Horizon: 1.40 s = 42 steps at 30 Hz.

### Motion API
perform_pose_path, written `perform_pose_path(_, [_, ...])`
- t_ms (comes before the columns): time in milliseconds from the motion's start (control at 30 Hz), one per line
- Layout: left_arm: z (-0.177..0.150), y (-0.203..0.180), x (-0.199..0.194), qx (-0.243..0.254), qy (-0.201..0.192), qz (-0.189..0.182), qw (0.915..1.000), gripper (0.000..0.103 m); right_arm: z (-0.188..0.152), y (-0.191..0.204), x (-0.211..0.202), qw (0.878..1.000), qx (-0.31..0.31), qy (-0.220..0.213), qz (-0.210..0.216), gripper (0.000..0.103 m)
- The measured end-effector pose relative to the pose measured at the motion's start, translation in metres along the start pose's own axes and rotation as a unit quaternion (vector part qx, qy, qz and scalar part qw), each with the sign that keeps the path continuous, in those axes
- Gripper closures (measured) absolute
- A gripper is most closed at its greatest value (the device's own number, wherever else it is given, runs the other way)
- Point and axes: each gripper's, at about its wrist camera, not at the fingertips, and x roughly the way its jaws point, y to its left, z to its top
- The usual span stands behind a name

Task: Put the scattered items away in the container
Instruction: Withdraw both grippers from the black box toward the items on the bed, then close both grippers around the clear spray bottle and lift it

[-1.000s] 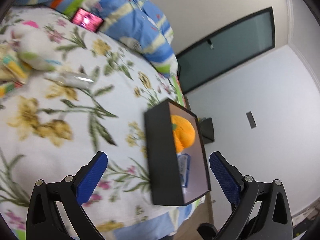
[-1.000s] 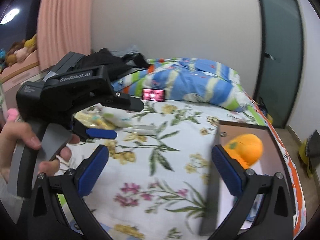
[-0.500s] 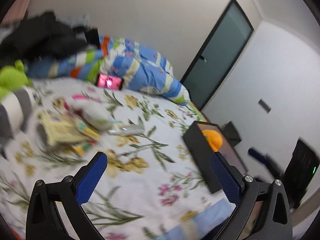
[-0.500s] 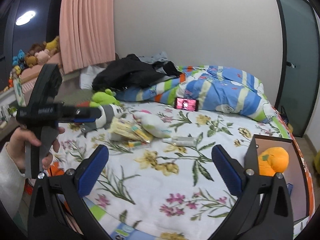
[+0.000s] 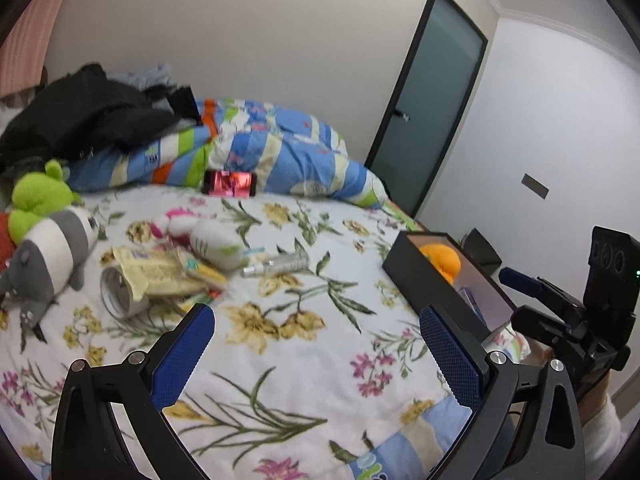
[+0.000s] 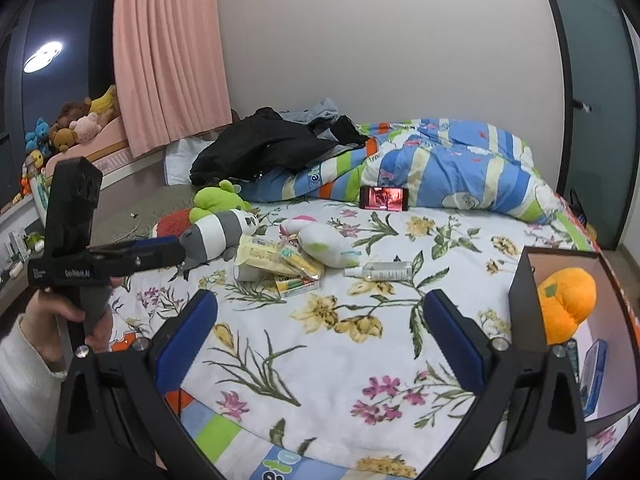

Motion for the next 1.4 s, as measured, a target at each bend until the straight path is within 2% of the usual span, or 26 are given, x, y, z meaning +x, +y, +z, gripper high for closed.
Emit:
perform_pose_path(200, [-0.003, 0.02, 0.017, -0.042, 0.016, -0.019, 0.9988, 0.001, -0.006, -0.021, 0.018, 0.999, 0.032, 0.011, 0.0, 0.0])
perform_pose_path(367, [-0.006, 0.029, 0.043, -0.05, 0.033, -0.035, 0.9976, 0.001, -0.01, -0.043, 0.042, 0.998, 0.065, 0.025, 0.005, 0.0])
perform_pose_path(567, [-0.007, 0.038, 0.09, -0.061, 0.057, -0.05, 0.9952, 0.001, -0.013, -0.074, 0.078, 0.992, 0.115, 0.038, 0.026, 0.0])
perform_pose_path(833, [-0.001, 0.046, 0.152, -0.074, 0.074, -0.086, 0.9908, 0.001, -0.017, -0.1, 0.14, 0.988, 0.134, 0.063, 0.035, 0.0])
perform_pose_path(1033, [-0.001, 0.057, 0.208, -0.093, 0.088, -0.094, 0.9873, 0.001, -0.022, -0.123, 0.188, 0.986, 0.145, 0.081, 0.035, 0.0])
perform_pose_path(1200, [-0.003, 0.074, 0.247, -0.148, 0.086, -0.103, 0.9799, 0.001, -0.033, -0.156, 0.226, 0.975, 0.197, 0.086, 0.05, 0.001])
perform_pose_path(1400, [-0.004, 0.101, 0.287, -0.219, 0.067, -0.082, 0.9698, 0.001, -0.043, -0.189, 0.268, 0.963, 0.248, 0.082, 0.062, 0.003])
